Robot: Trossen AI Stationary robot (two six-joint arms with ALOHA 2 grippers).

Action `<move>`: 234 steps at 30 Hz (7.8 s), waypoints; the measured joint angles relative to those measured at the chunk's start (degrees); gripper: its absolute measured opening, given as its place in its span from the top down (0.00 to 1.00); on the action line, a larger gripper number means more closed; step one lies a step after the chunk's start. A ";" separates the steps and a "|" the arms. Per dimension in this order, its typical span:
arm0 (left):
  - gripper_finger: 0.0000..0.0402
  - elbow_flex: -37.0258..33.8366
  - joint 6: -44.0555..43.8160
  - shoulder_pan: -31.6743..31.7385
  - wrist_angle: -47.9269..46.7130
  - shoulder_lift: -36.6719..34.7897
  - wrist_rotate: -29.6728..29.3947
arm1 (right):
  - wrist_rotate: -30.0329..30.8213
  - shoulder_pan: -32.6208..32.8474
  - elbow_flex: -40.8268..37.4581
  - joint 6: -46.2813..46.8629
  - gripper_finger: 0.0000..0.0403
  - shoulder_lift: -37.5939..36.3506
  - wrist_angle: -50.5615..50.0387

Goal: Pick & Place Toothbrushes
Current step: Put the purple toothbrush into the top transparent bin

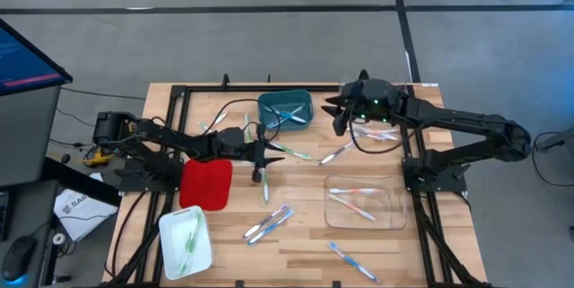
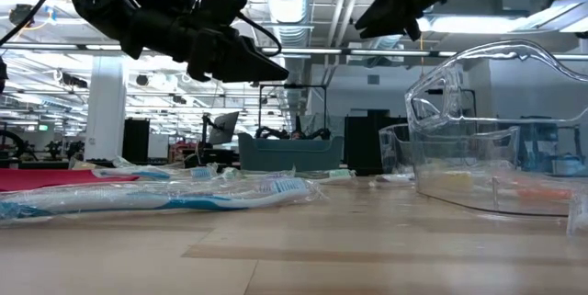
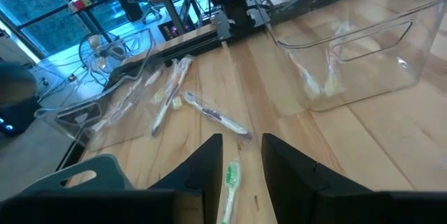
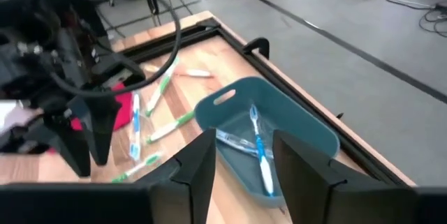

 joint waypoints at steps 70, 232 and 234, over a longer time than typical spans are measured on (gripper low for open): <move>0.77 -2.75 -6.13 0.78 -3.89 0.00 0.68 | -9.21 -1.38 7.25 5.81 0.71 11.23 -42.44; 0.77 -4.55 -7.42 1.92 -6.70 -0.01 0.73 | -1.23 -8.43 -10.14 -11.66 0.74 18.10 -34.83; 0.77 -4.79 -7.61 1.92 -6.86 0.00 0.74 | -0.23 -7.83 -10.19 -12.12 0.74 18.10 -35.24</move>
